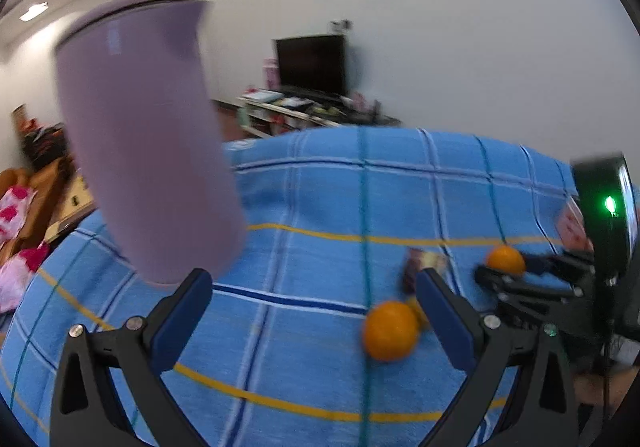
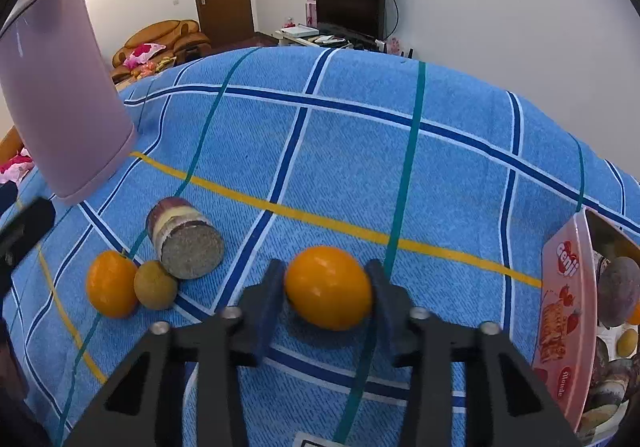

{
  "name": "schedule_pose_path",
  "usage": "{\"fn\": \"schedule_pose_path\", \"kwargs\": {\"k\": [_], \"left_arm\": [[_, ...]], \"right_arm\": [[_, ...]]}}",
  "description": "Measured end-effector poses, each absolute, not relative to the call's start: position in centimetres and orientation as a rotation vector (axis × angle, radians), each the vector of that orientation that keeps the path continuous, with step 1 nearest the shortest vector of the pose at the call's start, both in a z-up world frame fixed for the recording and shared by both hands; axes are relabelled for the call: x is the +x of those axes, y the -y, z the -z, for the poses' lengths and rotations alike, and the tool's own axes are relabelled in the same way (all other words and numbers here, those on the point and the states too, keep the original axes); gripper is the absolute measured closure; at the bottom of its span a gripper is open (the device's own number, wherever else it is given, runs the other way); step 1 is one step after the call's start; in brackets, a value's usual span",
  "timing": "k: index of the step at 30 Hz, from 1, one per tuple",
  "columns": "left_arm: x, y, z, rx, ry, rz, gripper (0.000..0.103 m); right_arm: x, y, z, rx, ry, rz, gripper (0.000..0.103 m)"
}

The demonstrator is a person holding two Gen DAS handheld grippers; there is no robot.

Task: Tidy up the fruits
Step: 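Lower the right gripper onto an orange and close it, then grasp another orange with the left gripper while the right gripper holds its orange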

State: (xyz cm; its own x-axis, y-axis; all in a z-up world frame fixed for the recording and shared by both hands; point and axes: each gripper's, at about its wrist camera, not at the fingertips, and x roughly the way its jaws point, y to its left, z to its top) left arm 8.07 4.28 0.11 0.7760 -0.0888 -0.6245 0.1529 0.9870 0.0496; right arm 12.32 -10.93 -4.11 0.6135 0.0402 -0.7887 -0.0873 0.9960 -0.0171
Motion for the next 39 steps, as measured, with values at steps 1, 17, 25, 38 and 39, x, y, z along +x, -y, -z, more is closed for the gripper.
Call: {"fn": "schedule_pose_path", "kwargs": {"k": [1, 17, 25, 38, 39], "left_arm": [[8.1, -4.0, 0.2, 0.111, -0.683, 0.143, 0.000], [9.3, -3.1, 3.1, 0.074, -0.820, 0.239, 0.026], [10.2, -3.8, 3.6, -0.021, -0.855, 0.202, 0.008], [9.6, -2.2, 3.5, -0.047, -0.879, 0.383, 0.051], [9.6, -2.5, 3.4, -0.059, -0.882, 0.391, 0.057]], "right_arm": [[12.2, 11.0, 4.2, -0.058, -0.907, -0.077, 0.062], [3.4, 13.2, 1.1, 0.043, -0.690, -0.107, 0.062], [3.1, 13.3, 1.6, 0.079, -0.706, -0.126, 0.062], [2.9, 13.6, 1.6, 0.100, -0.709, -0.124, 0.062], [3.0, 13.6, 1.6, 0.102, -0.708, -0.124, 0.062]]}}
